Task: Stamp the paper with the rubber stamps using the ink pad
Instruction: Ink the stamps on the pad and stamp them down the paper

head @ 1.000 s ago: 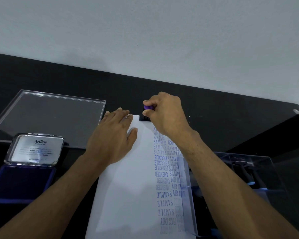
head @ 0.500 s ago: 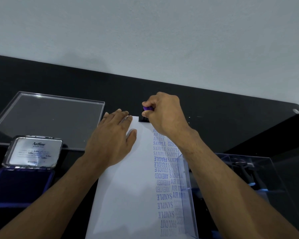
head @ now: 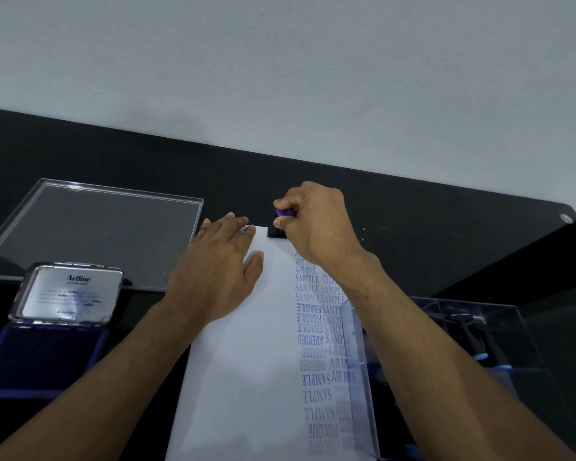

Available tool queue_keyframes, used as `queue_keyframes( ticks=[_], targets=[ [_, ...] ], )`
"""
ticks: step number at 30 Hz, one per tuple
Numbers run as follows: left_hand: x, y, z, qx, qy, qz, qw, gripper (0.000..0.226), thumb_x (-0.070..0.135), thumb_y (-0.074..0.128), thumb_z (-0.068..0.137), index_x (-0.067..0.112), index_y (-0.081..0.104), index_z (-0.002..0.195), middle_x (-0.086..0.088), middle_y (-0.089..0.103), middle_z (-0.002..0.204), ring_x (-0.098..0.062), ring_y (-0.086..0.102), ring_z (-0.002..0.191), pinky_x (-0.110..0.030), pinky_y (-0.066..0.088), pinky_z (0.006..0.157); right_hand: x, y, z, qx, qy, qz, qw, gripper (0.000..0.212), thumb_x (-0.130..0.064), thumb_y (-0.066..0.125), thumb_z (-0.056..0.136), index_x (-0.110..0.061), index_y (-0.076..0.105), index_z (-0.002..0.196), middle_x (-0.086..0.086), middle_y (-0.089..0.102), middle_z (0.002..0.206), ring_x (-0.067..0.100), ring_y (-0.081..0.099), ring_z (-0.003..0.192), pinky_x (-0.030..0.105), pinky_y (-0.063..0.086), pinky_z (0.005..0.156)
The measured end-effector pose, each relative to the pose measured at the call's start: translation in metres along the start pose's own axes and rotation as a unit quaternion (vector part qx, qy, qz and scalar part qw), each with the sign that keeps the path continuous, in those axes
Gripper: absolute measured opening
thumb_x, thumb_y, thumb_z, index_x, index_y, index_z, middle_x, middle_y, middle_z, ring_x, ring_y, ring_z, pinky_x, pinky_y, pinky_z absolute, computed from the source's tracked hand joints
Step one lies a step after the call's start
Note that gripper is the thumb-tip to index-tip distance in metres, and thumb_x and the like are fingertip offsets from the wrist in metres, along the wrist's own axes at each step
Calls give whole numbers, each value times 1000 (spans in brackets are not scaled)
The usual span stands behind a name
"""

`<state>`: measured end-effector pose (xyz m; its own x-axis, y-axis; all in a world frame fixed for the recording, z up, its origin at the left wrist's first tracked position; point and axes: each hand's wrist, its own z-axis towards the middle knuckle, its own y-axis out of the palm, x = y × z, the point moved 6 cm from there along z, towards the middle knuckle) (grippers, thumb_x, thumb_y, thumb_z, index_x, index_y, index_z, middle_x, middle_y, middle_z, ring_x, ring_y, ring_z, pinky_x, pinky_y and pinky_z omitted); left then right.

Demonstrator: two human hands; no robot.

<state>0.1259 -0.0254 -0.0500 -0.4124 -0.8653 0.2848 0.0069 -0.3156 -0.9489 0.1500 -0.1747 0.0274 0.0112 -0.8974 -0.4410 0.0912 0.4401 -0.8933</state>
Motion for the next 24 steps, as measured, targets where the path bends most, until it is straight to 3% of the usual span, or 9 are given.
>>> queue_keyframes(
  ticks=[11,15,19,24],
  targets=[
    [0,1,0,-5,-7,-1,1000,69,54,26,99,12,47,148,-8,46,154,-26,35,147,-47,24,122,0,-5,-5,7,5,27,1000,25,-22,73,88,-18,73,112,-3,65,109,6,55,84,12,40,79],
    [0,0,0,-8,-12,2,1000,69,55,25,99,13,46,149,-6,44,156,-25,34,148,-44,21,122,3,-6,-12,8,16,49,999,32,-23,72,89,-21,68,120,-1,63,116,11,60,95,25,52,92],
    [0,0,-1,-11,-13,0,1000,69,56,23,98,14,45,150,-4,43,156,-24,33,148,-45,22,124,15,-22,-29,124,24,116,985,29,-23,74,87,-21,70,115,-5,62,106,11,64,90,30,59,83],
    [1,-1,-2,-16,-9,-3,1000,71,55,21,97,14,43,151,-4,40,158,-23,29,150,-46,20,124,37,-35,-47,209,66,217,951,21,-20,75,85,-26,71,104,-9,63,92,11,67,82,33,61,69]
  ],
)
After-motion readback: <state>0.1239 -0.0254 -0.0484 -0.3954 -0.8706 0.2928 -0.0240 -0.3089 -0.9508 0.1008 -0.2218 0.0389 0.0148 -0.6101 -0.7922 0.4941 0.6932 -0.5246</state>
